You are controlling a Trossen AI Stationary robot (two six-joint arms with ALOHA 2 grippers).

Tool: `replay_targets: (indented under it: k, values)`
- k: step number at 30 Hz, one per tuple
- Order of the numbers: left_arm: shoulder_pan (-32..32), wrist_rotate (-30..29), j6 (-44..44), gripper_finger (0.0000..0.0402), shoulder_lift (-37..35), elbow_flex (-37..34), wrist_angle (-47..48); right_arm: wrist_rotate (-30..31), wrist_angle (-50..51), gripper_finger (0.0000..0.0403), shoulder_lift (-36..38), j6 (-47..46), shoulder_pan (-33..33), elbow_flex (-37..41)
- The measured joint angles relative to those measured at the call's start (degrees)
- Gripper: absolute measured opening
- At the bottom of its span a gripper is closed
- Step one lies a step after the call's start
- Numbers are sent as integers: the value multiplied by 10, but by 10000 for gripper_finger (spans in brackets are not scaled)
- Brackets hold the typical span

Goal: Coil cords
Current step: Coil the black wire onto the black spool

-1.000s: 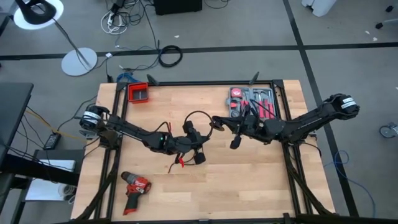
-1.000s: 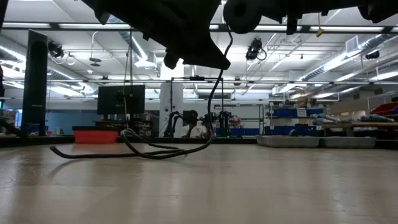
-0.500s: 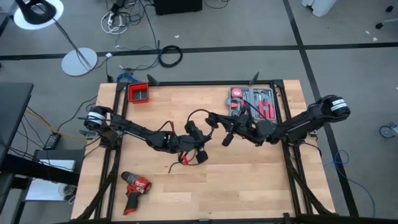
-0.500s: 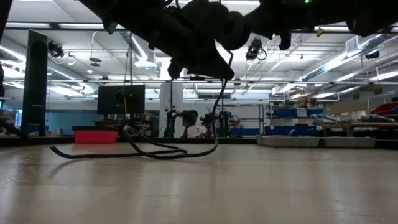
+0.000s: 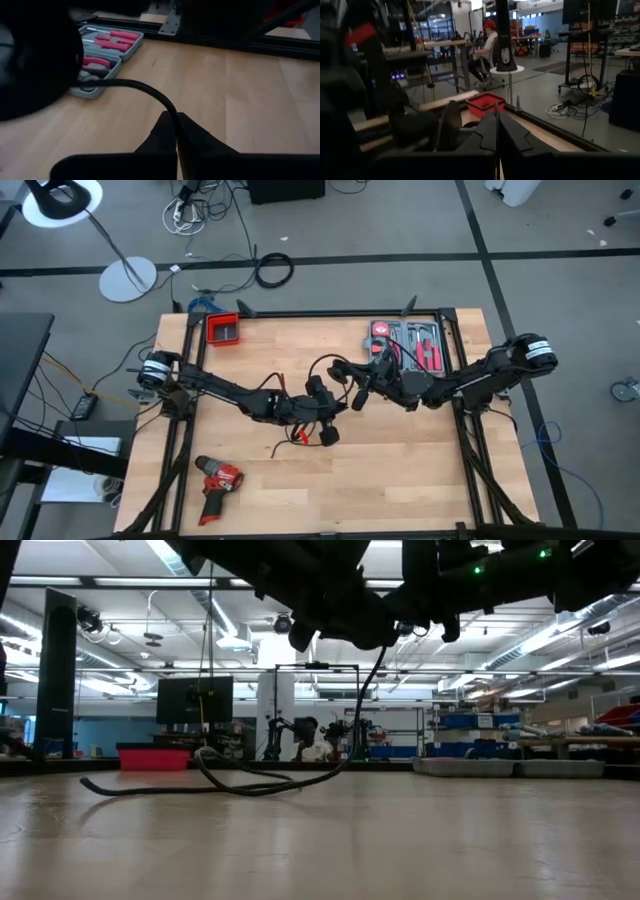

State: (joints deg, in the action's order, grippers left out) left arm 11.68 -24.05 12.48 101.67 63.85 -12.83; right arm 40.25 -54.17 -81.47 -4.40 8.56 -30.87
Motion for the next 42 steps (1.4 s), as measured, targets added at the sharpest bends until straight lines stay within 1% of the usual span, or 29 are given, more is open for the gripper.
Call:
replay_targets:
  k: [3,8,15,26,35,38,42]
  values:
    - [0,4,-1,1,0,21,50,-7,20,0,0,0,0,0]
    - [0,6,-22,2,0,79,154,-24,50,0,1,0,5,0]
    - [0,5,-52,2,0,152,282,-25,82,0,2,4,23,0]
    - [-1,-4,-78,3,0,218,372,-24,86,0,2,23,53,0]
    - [-1,-5,-78,3,-3,289,516,-24,87,0,4,55,76,0]
    - [-2,-6,-95,3,-3,298,552,-28,91,0,11,56,82,0]
    - [-1,-8,-124,3,-4,300,588,-50,114,0,36,55,90,0]
